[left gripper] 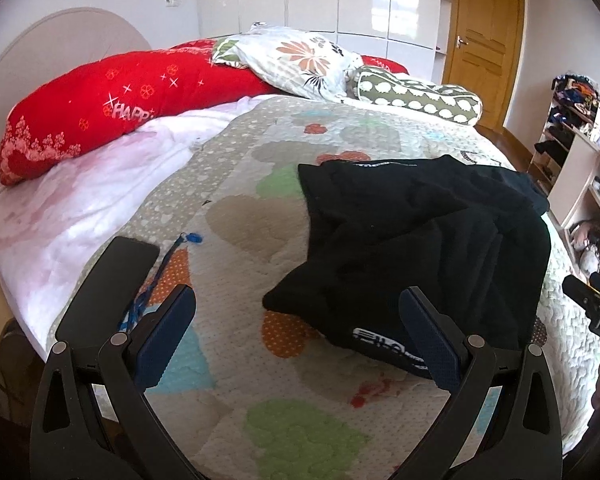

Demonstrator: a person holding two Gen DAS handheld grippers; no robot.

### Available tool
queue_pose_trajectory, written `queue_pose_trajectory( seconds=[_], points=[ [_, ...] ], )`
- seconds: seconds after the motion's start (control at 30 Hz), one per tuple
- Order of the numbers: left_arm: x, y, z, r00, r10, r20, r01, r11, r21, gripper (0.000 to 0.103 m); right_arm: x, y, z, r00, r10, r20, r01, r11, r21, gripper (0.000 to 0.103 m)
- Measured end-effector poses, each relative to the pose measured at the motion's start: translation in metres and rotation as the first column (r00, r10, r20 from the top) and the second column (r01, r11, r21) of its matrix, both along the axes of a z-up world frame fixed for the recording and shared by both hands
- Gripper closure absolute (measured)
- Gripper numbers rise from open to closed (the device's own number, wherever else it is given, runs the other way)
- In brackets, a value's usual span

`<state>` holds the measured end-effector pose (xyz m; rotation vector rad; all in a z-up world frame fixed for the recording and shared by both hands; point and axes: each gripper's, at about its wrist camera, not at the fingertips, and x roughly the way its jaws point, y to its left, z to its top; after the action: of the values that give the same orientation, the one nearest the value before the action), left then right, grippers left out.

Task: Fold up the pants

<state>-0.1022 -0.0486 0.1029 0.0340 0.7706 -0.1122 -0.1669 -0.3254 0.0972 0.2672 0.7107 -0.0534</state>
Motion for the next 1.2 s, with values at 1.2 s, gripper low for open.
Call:
queue_pose_trajectory(
  seconds=[1.2],
  points=[
    [0.014, -0.013, -0.029, 0.998, -0.011, -0.057, 0.01, 1.0, -0.006, 0.001, 0.028, -0.002, -0.019, 0.998, 0.004, -0.06, -0.002, 0.999, 0.038, 0.002]
  ],
)
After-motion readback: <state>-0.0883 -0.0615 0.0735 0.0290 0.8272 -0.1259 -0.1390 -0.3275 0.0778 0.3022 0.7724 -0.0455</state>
